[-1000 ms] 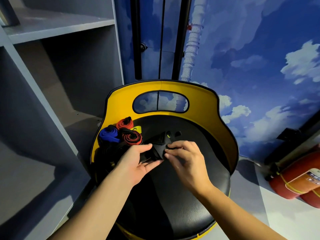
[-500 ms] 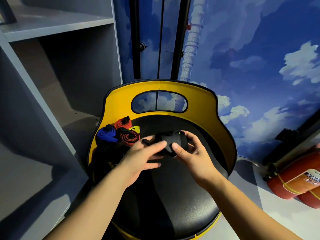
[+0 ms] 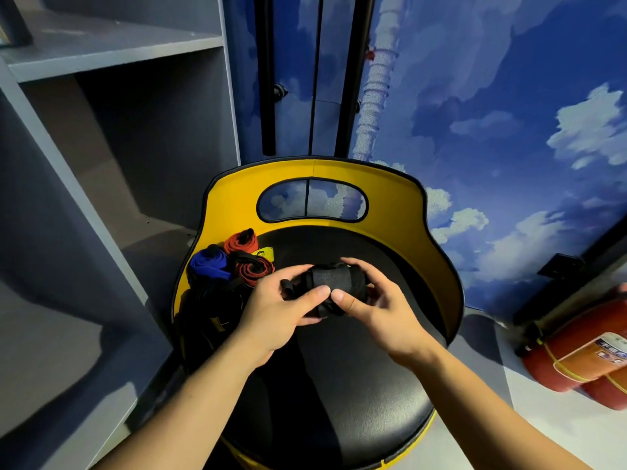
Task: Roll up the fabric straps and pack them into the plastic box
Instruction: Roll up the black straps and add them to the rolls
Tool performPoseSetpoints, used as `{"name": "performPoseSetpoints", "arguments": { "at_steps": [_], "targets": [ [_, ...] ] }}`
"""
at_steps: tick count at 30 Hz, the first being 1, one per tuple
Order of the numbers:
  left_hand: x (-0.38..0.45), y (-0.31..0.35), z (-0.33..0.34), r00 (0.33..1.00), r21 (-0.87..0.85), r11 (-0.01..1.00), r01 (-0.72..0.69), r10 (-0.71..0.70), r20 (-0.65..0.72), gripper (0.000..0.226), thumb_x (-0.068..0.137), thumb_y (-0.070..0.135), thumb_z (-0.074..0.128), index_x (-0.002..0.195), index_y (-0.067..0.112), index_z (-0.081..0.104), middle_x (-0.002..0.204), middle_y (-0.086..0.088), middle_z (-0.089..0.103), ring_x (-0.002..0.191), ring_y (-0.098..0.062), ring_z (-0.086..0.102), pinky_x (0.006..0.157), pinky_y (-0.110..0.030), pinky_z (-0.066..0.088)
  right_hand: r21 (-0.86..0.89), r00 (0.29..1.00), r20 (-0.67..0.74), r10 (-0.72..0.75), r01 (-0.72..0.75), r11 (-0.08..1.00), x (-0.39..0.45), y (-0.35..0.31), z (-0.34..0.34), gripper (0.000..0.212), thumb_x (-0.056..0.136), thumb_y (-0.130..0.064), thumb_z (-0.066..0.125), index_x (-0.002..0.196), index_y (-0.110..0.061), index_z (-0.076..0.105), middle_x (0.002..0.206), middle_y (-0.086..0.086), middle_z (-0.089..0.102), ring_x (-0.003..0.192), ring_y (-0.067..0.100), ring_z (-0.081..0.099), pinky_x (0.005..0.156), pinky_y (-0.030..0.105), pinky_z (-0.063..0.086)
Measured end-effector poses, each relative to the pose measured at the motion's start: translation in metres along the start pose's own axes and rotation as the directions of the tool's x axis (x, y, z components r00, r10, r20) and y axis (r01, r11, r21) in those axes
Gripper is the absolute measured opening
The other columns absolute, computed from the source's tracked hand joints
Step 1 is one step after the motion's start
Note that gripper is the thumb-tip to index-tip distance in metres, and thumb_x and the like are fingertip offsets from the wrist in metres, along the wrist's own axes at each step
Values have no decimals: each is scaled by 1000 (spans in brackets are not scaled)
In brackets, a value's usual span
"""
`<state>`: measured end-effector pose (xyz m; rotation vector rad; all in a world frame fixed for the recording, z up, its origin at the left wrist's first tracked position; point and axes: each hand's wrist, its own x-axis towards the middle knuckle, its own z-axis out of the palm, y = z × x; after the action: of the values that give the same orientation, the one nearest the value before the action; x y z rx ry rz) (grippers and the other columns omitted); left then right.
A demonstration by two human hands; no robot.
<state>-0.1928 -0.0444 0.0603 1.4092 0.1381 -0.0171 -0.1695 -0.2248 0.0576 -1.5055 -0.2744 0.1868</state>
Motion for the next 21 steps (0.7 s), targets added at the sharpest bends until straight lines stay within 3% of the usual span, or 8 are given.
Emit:
{"name": "performPoseSetpoints", "arguments": {
  "at_steps": [5, 7, 10, 12, 16, 18, 21],
  "targets": [
    [1, -6, 4, 999, -3, 1000, 7, -7, -31, 29, 87, 6, 75, 112, 21, 71, 107, -9, 74, 99, -25, 73, 78, -49, 62, -23, 999, -37, 37, -37, 999, 0, 4, 5, 44, 89, -9, 72, 130, -18, 60, 107, -3, 74, 101, 10, 68, 82, 24, 55],
    [1, -8, 5, 999, -30, 999, 12, -13, -37, 27, 88, 6, 73, 114, 15, 71, 108, -11, 74, 101, -28, 73, 78, -48, 62, -77, 995, -81, 60, -66, 995, -1, 7, 10, 54, 88, -26, 75, 137, -23, 54, 113, -7, 73, 108, 10, 68, 90, 30, 56],
    [1, -9, 8, 997, -120, 992, 28, -36, -67, 26, 88, 7, 74, 113, 15, 70, 108, -10, 75, 100, -27, 73, 76, -43, 62, -152, 975, -206, 83, -116, 982, -3, 14, 15, 91, 69, -63, 80, 146, -38, 39, 117, -8, 71, 109, 7, 68, 99, 38, 53],
    [2, -12, 8, 993, -195, 979, 53, -73, -96, 34, 86, 4, 75, 117, 16, 66, 113, -11, 72, 102, -29, 73, 77, -42, 62, -153, 952, -284, 111, -159, 975, -4, 15, 19, 92, 68, -60, 83, 144, -41, 35, 113, -8, 68, 103, 7, 68, 96, 34, 53],
    [3, -13, 7, 987, -304, 942, 140, -156, -30, 43, 88, 0, 70, 125, 16, 55, 119, -13, 68, 104, -35, 71, 88, -52, 58, 262, 923, -222, 315, -254, 931, -3, 16, 21, 86, 64, -34, 87, 137, -13, 46, 106, 9, 67, 86, 14, 67, 87, 29, 56],
    [4, -12, 4, 988, -233, 961, 147, -156, -22, 37, 88, 7, 71, 121, 18, 56, 115, -8, 69, 104, -29, 70, 90, -50, 57, 250, 924, -217, 315, -259, 933, -1, 14, 18, 79, 61, -38, 87, 128, -11, 55, 107, 6, 67, 88, 13, 66, 87, 27, 55],
    [7, -17, 0, 995, -3, 998, 68, -68, -76, 32, 83, 22, 80, 109, 20, 62, 108, -3, 72, 101, -20, 71, 89, -41, 58, 85, 936, -243, 254, -241, 967, 1, 15, 8, 84, 53, -55, 91, 124, -20, 63, 115, 0, 71, 99, 9, 66, 94, 29, 50]
  ]
}}
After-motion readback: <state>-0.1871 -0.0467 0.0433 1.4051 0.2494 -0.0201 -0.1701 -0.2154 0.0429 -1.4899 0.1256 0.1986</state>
